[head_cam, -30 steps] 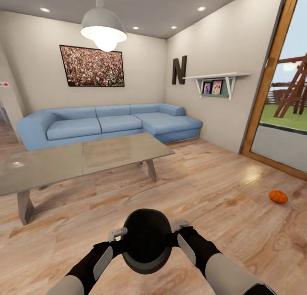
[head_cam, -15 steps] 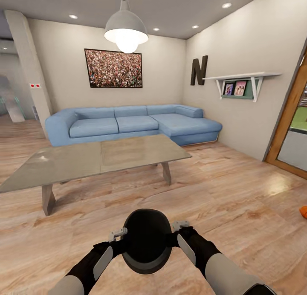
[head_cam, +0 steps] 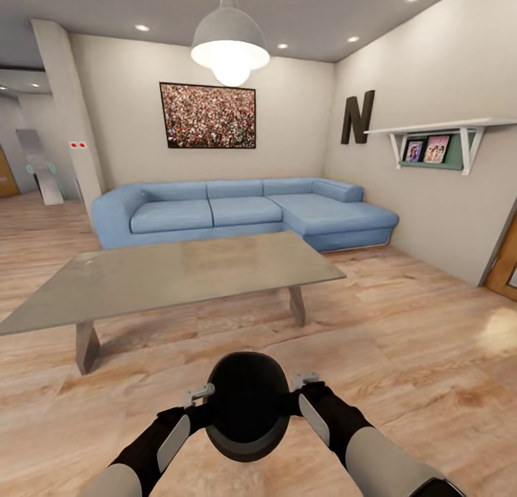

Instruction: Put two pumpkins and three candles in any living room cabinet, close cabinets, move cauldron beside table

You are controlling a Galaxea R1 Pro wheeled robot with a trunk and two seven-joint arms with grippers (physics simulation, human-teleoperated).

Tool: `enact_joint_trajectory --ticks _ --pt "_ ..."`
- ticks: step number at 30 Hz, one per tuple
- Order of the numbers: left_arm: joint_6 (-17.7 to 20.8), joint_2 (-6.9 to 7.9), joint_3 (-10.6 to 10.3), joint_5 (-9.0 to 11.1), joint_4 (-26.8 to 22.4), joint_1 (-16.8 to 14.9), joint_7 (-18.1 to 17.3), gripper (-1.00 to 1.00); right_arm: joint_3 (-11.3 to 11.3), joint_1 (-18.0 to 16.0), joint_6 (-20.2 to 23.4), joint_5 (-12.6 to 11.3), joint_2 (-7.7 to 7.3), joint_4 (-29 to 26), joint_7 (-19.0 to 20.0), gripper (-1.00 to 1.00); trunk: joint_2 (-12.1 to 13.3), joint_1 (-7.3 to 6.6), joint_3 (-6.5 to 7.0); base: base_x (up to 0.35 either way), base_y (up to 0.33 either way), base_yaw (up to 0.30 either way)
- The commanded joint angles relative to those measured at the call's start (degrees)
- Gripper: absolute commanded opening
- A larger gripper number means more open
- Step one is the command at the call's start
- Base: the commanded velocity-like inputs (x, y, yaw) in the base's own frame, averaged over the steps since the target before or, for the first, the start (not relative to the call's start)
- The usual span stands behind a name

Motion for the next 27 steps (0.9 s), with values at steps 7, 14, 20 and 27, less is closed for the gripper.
enact_joint_trajectory --ticks 7,14,20,27 --pt "0.3 0.12 0.3 -0.9 -0.1 0.0 0.5 -1.00 0.1 -0.1 0.0 -2.2 -0.06 -1.9 2.2 -1.00 0.0 0.02 -0.06 0.340 0.000 0.001" --pt "0.3 0.12 0.3 -0.8 -0.1 0.0 0.5 -1.00 0.0 -0.1 0.0 -2.2 -0.06 -1.8 2.0 -1.00 0.0 0.02 -0.06 0.310 0.000 0.000" --pt "0.3 0.12 0.3 -0.8 -0.1 0.0 0.5 -1.00 0.1 -0.1 0.0 -2.2 -0.04 -1.9 1.9 -1.00 0.0 0.02 -0.06 0.254 0.000 0.000" --pt "0.3 0.12 0.3 -0.9 -0.1 0.0 0.5 -1.00 0.1 -0.1 0.0 -2.2 -0.06 -1.9 1.9 -1.00 0.0 0.02 0.14 0.048 0.000 0.100"
